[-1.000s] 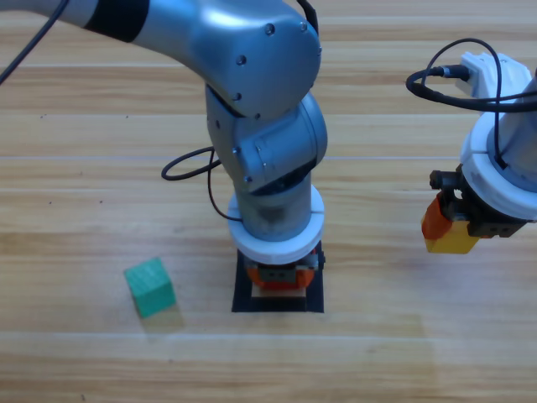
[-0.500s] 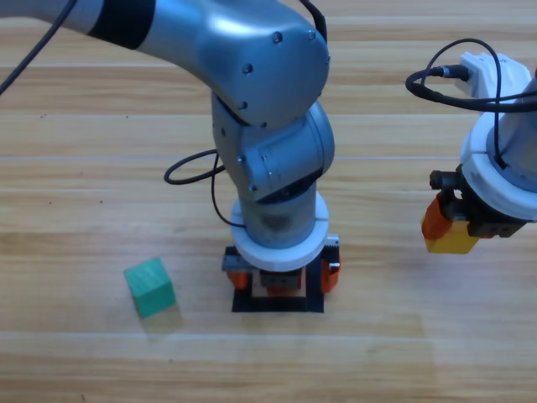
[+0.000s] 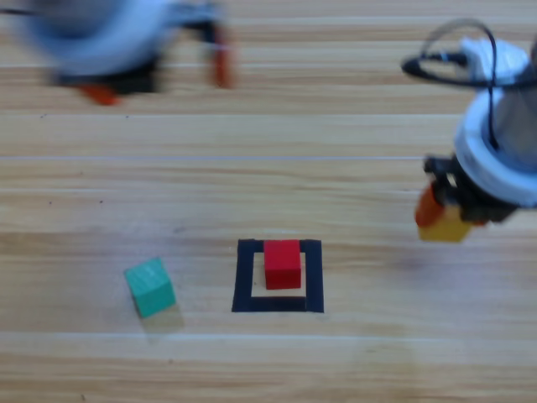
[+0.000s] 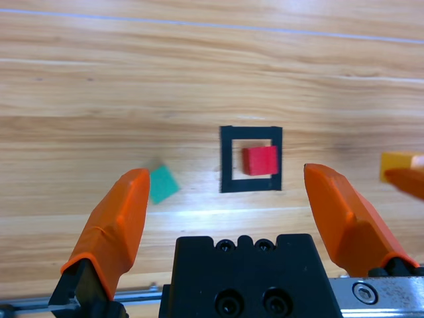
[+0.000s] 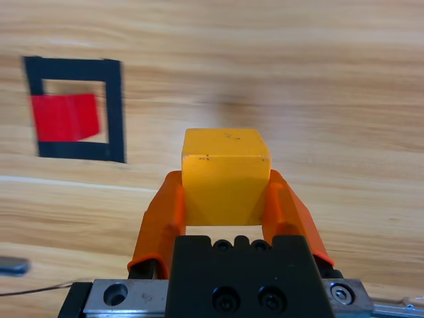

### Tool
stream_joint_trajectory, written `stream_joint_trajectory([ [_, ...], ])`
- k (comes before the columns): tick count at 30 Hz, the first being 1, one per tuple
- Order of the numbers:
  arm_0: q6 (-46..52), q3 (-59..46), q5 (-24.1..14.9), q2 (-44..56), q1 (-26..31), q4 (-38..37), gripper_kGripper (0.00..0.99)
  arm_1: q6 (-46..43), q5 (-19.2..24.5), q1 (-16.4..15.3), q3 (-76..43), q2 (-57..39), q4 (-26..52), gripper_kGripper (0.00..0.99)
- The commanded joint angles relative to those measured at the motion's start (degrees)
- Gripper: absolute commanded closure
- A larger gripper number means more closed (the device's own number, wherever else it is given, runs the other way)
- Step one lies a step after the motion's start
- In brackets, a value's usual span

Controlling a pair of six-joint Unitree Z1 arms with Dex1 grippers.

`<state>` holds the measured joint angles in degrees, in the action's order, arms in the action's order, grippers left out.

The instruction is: Stack the blocks in the rectangular block: red at the bottom, yellow in the middle, green on top

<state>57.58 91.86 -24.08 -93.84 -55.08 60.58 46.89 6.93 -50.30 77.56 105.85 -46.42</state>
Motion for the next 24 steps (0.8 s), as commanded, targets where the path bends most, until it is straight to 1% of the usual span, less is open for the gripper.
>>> stream_joint_trajectory([
  [1,-1.59,-18.74,-2.2,21.95,-0.47,-6.52,0.0,0.75,0.98,-5.16,9.01,7.53,-5.35,0.924],
  [5,-4.41,-25.6,-2.28,32.06,-0.47,-6.79,0.001,1.27,0.98,-7.18,17.01,13.68,-9.13,0.924],
  [9,-7.22,-31.22,-2.28,37.77,-0.47,-8.55,0.002,1.45,1.07,-8.68,25.71,19.57,-14.14,0.924],
  [14,-9.15,-33.86,-1.93,39.7,-0.47,-9.16,0.001,1.45,1.25,-9.91,31.69,23.62,-16.34,0.923],
  [19,-10.82,-36.23,-0.61,40.76,-0.47,-10.57,0.002,1.36,1.25,-9.99,35.91,27.04,-18.27,0.924],
  [24,-11.96,-38.08,0.97,40.32,-0.47,-11.89,0.002,1.19,1.25,-9.99,37.4,28.63,-18.62,0.923],
])
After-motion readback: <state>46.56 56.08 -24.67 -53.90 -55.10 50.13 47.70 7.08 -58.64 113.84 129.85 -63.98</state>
